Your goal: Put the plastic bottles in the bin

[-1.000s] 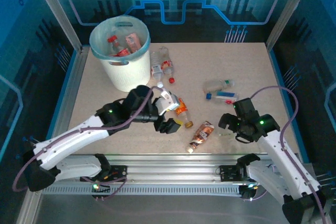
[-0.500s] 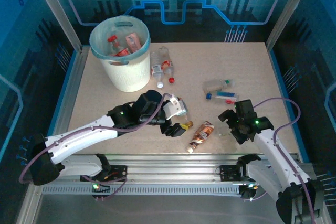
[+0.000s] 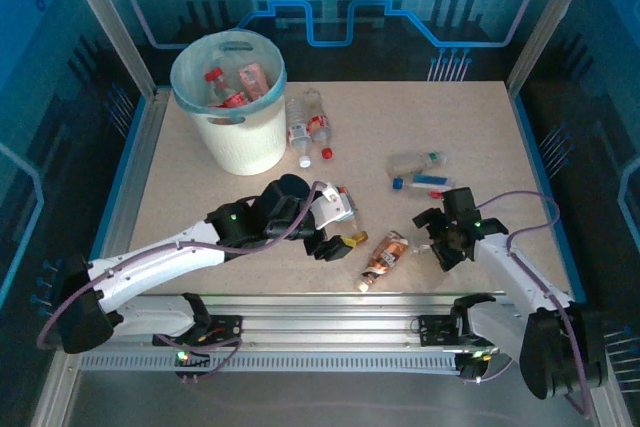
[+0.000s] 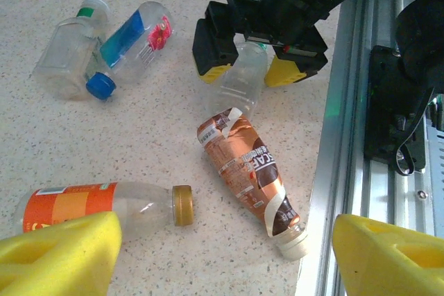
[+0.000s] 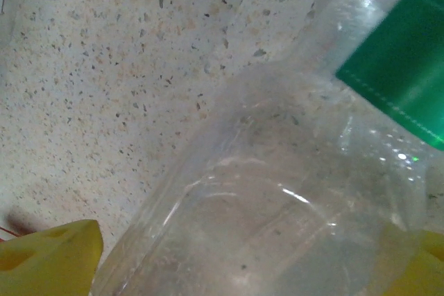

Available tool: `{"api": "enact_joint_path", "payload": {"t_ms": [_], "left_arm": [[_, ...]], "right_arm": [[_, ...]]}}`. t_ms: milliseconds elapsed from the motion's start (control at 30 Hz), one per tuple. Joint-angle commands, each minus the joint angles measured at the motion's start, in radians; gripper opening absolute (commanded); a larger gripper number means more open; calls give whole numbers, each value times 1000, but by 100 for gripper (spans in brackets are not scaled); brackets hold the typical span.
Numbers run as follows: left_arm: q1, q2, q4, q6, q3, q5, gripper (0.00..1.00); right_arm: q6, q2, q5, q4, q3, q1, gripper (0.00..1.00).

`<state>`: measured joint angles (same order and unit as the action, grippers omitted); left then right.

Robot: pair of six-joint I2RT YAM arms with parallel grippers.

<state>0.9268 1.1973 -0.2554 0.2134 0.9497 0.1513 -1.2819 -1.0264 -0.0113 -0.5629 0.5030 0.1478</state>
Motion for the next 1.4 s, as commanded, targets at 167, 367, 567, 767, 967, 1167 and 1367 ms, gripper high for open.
{"api": "enact_joint_path", "payload": {"t_ms": [167, 367, 567, 767, 967, 1167, 1367], "left_arm": [[6, -18, 13, 20, -14, -44, 81], [6, -16, 16, 18, -14, -48, 81], [6, -16, 18, 17, -11, -67, 81], [6, -28, 28, 5, -7, -121, 81], [0, -25, 23, -65, 30, -211, 81], [-72, -40, 32, -230, 87, -213, 81], [-168, -85, 61, -439, 127, -158, 80]], "right_arm": [[-2, -36, -28, 57, -27, -55, 89], [14, -49, -59, 83, -41, -80, 91], [21, -36, -73, 97, -53, -100, 74], [91, 31, -59, 99, -53, -144, 68], [195, 165, 20, 51, 8, -151, 63], [335, 313, -36, 127, 51, -150, 60], [489, 413, -266, 303, 56, -117, 60]]}}
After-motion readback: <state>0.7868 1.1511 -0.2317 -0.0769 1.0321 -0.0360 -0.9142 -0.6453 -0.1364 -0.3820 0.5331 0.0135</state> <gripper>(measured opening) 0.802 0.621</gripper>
